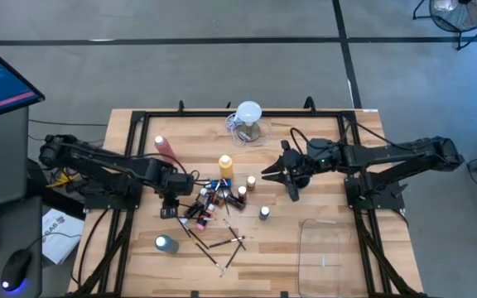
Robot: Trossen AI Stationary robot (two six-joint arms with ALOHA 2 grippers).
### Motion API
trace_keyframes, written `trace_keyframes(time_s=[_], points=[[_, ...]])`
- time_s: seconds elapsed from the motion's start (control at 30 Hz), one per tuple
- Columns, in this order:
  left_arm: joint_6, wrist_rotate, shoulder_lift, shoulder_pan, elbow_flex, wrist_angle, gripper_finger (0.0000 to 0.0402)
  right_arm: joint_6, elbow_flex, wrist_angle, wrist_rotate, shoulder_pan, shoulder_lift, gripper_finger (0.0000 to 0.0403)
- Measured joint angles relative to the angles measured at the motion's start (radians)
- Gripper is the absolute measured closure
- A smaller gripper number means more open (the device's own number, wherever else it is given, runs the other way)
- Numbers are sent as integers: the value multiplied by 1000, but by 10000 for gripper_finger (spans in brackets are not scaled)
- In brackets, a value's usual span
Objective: Pick & Place Paint Supplies
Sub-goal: Put the top black gold paintbrush into the blue cup
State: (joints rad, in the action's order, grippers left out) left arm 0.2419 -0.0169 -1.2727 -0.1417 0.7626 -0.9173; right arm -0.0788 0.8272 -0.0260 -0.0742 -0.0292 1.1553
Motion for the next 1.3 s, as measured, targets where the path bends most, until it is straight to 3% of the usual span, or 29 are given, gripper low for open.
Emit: trace_keyframes(time_s=[0.53, 1.3], points=[[9, -7, 6, 0, -77, 56, 238, 0, 0, 0, 0, 0, 0, 335], [2, -6, 6, 0, -78, 120, 238, 0, 0, 0, 0, 0, 4, 335]])
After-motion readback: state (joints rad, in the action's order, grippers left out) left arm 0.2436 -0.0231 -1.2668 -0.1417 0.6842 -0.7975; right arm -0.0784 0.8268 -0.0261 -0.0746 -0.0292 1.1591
